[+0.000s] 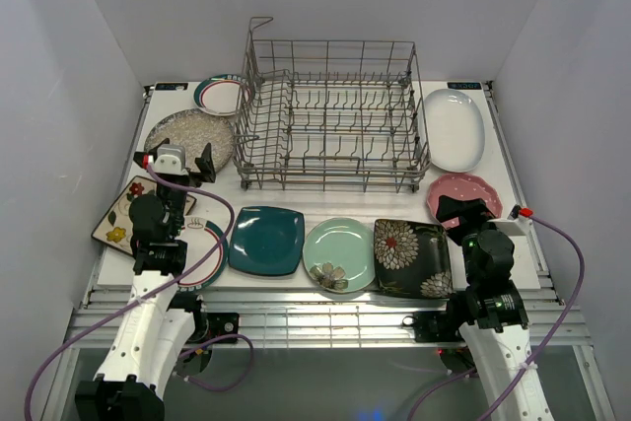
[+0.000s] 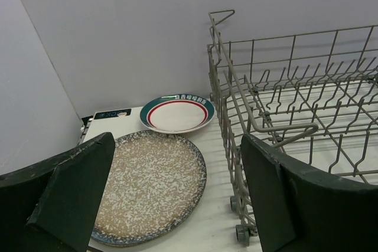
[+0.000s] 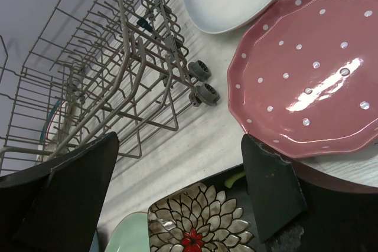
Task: Load the plates into the dish rack
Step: Pick up the plate from the corner of the board.
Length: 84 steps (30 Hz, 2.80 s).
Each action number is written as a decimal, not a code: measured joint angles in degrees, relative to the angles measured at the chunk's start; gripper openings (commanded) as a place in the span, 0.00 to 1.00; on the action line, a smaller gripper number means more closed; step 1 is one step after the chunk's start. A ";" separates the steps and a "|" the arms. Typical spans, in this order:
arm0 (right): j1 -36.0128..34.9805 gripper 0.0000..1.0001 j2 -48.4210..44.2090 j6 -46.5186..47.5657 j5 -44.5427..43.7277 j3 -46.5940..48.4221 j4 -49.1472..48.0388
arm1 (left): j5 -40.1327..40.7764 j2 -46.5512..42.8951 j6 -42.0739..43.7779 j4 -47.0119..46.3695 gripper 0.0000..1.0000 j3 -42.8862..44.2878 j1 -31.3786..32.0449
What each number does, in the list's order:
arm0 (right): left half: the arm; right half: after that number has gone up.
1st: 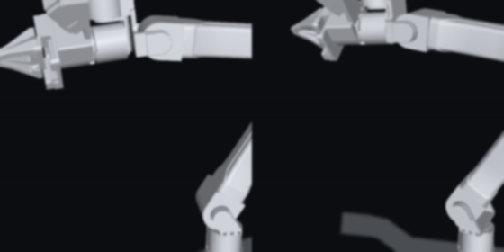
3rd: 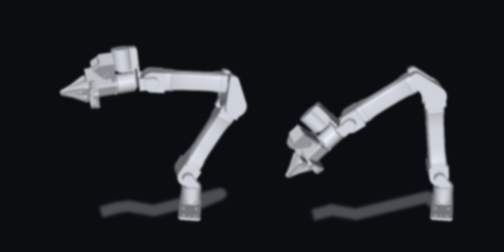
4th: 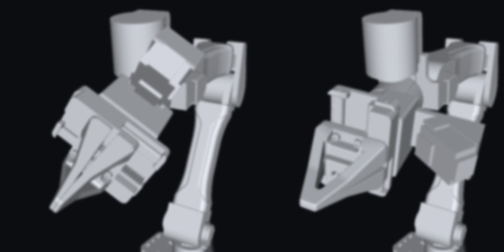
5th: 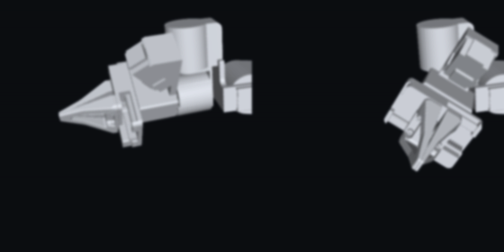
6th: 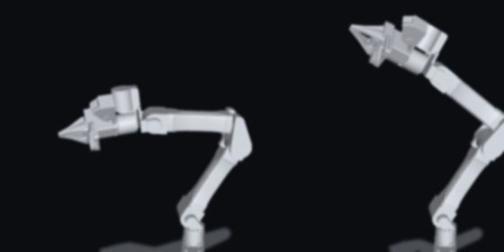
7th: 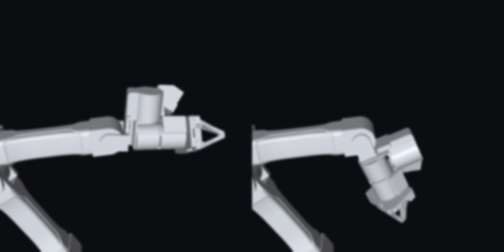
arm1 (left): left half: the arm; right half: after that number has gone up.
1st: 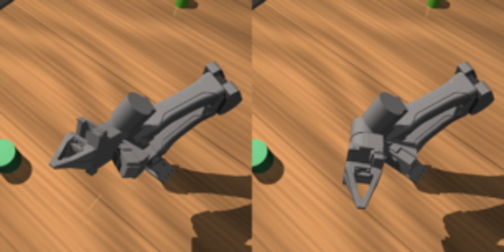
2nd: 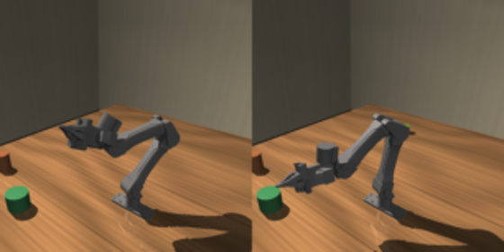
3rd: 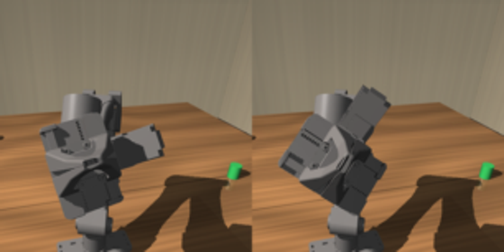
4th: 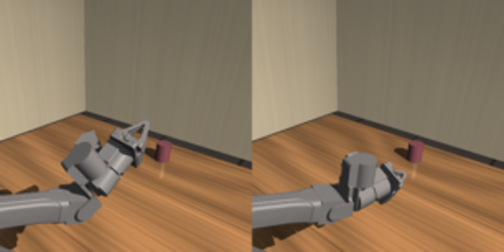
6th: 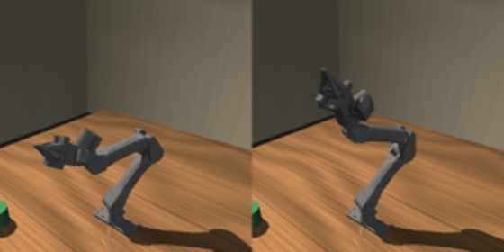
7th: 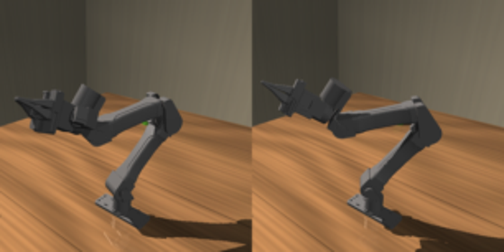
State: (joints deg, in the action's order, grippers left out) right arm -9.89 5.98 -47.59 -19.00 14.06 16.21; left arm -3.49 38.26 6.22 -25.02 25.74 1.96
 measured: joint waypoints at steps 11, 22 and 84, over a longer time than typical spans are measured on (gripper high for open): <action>0.02 0.90 0.00 -1.20 -1.90 -0.70 0.35 | 0.04 -0.50 0.22 0.13 0.98 0.00 0.00; 0.00 0.90 7.89 -1.51 -6.34 -1.07 -0.02 | 0.39 -0.44 0.44 0.20 0.98 0.00 0.00; 5.75 0.96 37.31 -23.04 -3.19 8.57 5.31 | 0.90 -0.98 0.85 0.57 0.98 0.00 0.00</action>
State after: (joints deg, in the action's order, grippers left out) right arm -4.14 43.29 -70.63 -22.20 22.63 21.52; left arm -2.59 37.28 7.07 -24.45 25.74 1.96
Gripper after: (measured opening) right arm 0.943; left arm 0.979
